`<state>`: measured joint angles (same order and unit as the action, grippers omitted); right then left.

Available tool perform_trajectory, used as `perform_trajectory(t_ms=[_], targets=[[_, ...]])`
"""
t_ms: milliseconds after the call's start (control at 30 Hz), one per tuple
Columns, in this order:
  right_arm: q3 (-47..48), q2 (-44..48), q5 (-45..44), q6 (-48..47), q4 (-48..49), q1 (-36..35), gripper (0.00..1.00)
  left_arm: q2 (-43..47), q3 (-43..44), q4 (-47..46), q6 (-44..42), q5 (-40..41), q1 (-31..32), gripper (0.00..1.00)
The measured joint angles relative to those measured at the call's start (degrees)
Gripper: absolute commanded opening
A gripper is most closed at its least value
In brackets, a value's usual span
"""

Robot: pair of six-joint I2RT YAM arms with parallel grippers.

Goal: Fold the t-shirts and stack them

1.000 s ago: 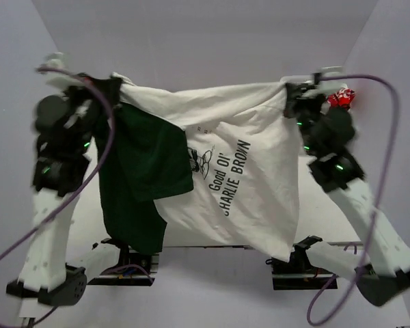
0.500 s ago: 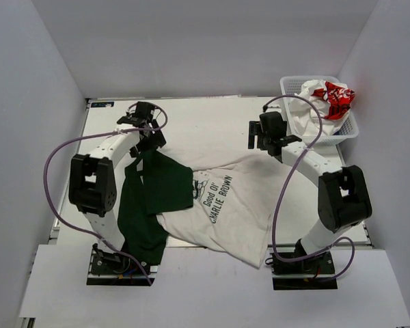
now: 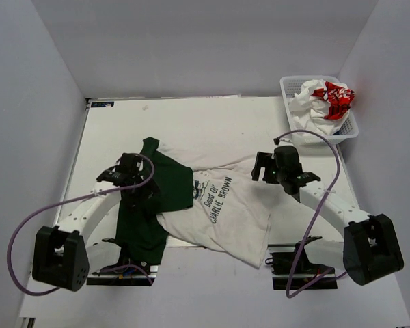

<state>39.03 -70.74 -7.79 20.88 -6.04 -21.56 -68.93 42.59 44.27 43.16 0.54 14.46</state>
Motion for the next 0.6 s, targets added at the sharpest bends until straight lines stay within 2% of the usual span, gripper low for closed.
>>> perform_trajectory(t_ms=[133,200,300,333,400,433,600], targets=[[-5.3,4.4,2.1,1.7,-0.3,0.0,0.90,5.1,-4.7,2.0,2.4,-1.6,0.1,1.00],[-6.7,5.5,2.9,2.6,0.0,0.0,0.90,5.2,-6.0,1.4,3.1,-2.8,0.1,0.95],[-7.5,5.6,3.9,3.1,0.2,0.0,0.90,2.7,-7.2,-0.7,3.9,-4.8,0.4,0.81],[-7.6,5.6,4.1,3.2,0.3,0.0,0.90,1.6,-7.4,-1.5,3.9,-5.4,0.5,0.73],[-7.7,5.6,4.6,3.4,0.6,0.0,0.90,-0.4,-7.6,-2.8,4.3,-6.2,0.8,0.63],[-7.7,5.5,4.9,3.6,0.6,0.0,0.90,-1.3,-7.6,-3.2,4.3,-6.5,0.9,0.53],[-8.2,5.3,5.9,4.0,1.1,0.0,0.90,-2.1,-7.5,-4.4,4.6,-7.0,1.2,0.24]])
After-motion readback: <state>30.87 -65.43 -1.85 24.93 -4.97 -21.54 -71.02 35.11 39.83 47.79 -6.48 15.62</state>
